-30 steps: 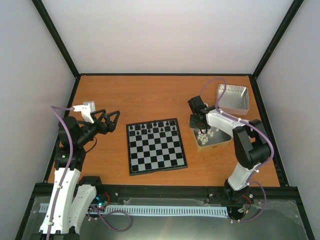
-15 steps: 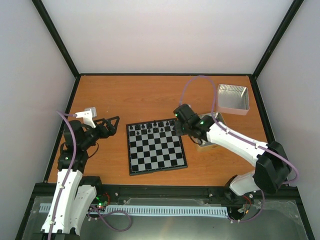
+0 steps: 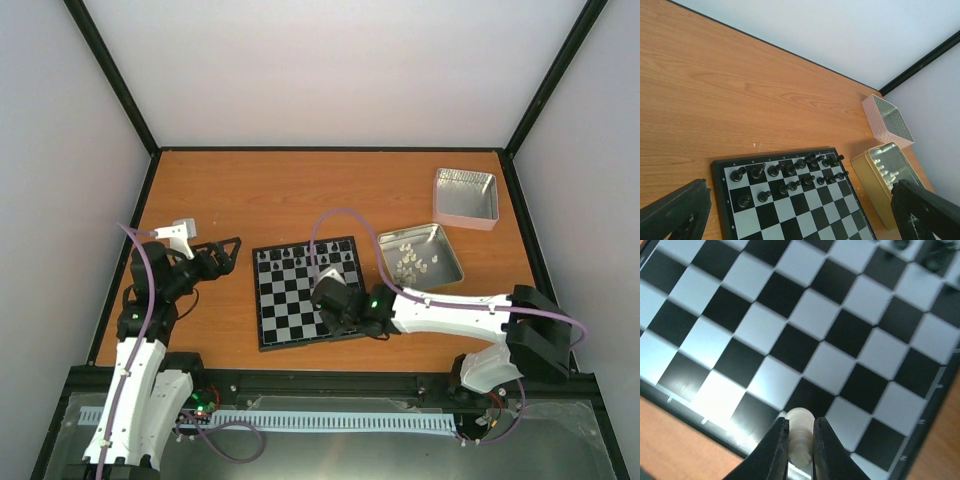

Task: Set up the chess pieces on the board
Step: Place the chess piece on the chessboard.

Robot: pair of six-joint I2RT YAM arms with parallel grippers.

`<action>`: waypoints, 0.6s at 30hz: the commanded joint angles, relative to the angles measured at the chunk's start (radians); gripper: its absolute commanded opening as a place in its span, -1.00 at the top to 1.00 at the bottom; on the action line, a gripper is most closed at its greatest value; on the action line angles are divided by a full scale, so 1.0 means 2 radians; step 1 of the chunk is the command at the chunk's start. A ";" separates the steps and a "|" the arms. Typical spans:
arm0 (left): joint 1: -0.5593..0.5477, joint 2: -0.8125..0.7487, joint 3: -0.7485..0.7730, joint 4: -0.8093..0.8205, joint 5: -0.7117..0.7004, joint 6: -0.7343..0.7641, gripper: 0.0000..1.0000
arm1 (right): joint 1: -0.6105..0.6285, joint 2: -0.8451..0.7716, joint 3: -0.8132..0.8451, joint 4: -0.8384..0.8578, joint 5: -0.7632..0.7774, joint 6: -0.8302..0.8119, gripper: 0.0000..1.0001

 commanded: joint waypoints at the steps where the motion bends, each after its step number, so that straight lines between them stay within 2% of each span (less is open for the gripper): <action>1: -0.002 0.001 0.003 0.006 0.017 0.004 -0.99 | 0.037 0.017 -0.020 0.053 -0.014 -0.025 0.87; 10: -0.002 -0.001 -0.006 0.019 0.026 0.000 -1.00 | 0.045 0.059 -0.020 0.074 -0.038 -0.029 0.89; 18: -0.002 -0.005 -0.007 0.023 0.031 0.000 -1.00 | 0.054 0.062 -0.019 0.066 -0.039 -0.034 0.89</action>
